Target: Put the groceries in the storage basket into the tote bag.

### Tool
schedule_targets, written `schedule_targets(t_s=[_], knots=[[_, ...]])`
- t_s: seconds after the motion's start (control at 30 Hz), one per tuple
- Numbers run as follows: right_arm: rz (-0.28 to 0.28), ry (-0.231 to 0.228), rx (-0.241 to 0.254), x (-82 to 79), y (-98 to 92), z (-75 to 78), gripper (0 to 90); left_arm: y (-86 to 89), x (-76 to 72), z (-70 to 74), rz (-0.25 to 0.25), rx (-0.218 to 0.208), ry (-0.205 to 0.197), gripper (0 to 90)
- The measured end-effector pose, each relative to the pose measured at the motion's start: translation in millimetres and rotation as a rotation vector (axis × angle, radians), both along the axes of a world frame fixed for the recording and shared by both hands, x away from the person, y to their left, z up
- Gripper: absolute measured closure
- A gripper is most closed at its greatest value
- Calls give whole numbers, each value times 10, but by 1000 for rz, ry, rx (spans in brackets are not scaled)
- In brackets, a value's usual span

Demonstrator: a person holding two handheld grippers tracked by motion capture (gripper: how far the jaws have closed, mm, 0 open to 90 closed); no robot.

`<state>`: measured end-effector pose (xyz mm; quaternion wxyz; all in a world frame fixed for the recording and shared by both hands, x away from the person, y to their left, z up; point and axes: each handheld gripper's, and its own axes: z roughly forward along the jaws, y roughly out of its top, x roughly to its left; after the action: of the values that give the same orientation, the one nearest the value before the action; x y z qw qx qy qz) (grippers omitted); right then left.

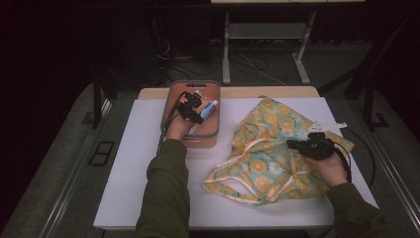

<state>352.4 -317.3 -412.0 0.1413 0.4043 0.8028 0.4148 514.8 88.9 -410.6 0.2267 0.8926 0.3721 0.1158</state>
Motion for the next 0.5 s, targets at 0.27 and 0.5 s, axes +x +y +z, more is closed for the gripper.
schedule_targets(t_s=[0.27,0.5], knots=[[0,-2,4,2,-8,3,893,129,-6,264,10,-83,-62,755],[-1,-1,4,3,-7,4,893,193,-114,640,-4,-170,-101,756]])
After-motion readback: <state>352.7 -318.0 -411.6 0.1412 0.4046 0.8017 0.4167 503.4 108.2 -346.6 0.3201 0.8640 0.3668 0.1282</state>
